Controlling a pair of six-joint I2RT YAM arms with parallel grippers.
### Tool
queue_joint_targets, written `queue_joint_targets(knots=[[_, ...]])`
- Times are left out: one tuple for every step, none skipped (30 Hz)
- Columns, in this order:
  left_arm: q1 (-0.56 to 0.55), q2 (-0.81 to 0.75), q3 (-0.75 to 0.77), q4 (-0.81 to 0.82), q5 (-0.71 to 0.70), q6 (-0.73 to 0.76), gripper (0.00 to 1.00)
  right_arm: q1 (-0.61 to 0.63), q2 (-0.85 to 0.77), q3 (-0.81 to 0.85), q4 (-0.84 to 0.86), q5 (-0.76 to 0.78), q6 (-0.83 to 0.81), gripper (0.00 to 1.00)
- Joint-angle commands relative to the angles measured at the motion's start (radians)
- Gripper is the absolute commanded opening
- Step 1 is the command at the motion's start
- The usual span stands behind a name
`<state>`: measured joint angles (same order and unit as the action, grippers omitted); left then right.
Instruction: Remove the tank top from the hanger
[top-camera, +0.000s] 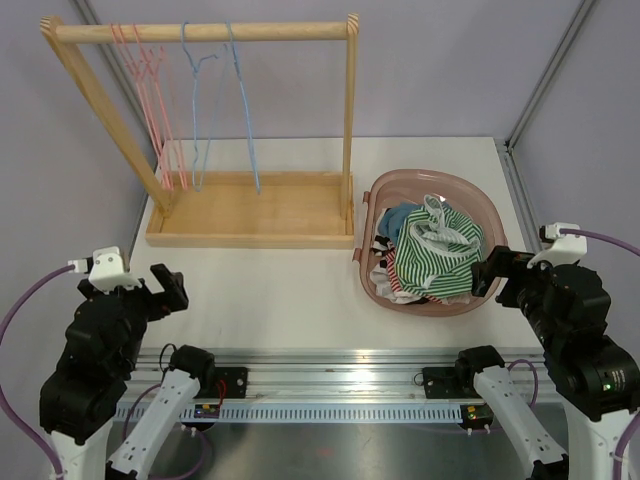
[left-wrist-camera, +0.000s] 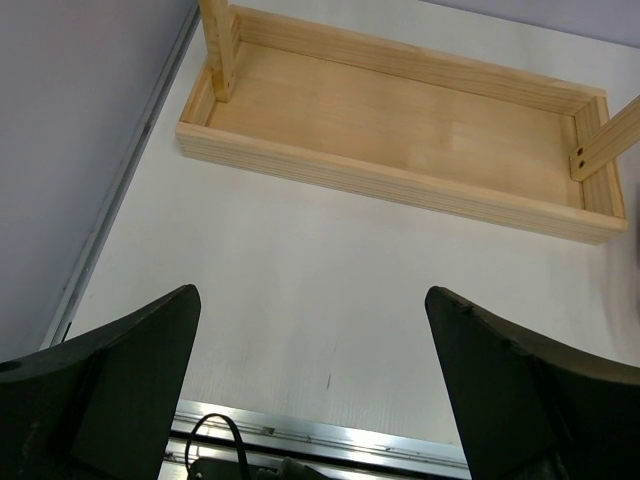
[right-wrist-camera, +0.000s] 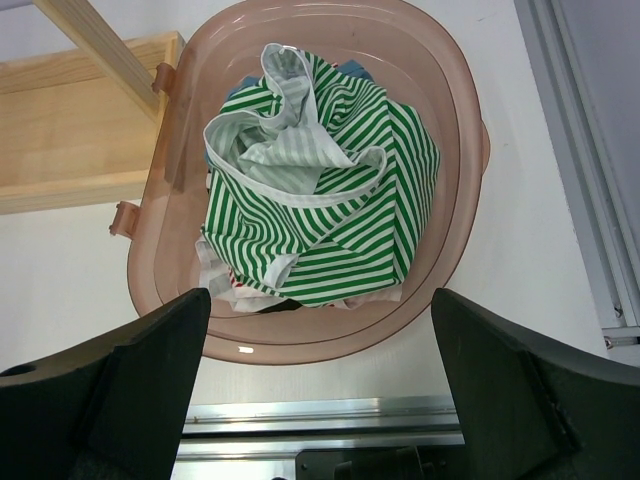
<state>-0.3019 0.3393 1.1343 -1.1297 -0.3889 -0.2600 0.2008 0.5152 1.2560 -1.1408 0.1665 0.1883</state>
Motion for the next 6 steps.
queue_joint_targets(knots=[[-0.005, -0.019, -0.013, 0.033, 0.033, -0.001, 0.99, 0.003, 0.011, 0.005, 0.039, -0.001, -0.015, 0.99], [-0.006, -0.022, -0.014, 0.036, 0.036, -0.001, 0.99, 0.005, 0.012, 0.003, 0.039, -0.002, -0.016, 1.00], [-0.005, -0.022, -0.016, 0.038, 0.036, 0.001, 0.99, 0.005, 0.014, 0.002, 0.042, -0.002, -0.016, 1.00], [-0.005, -0.020, -0.015, 0.039, 0.035, 0.001, 0.99, 0.003, 0.014, -0.001, 0.046, 0.001, -0.016, 1.00], [-0.005, -0.019, -0.018, 0.042, 0.035, 0.001, 0.99, 0.005, 0.017, -0.004, 0.049, 0.001, -0.016, 0.99], [-0.005, -0.017, -0.018, 0.042, 0.033, 0.002, 0.99, 0.003, 0.019, -0.009, 0.050, 0.004, -0.016, 1.00]])
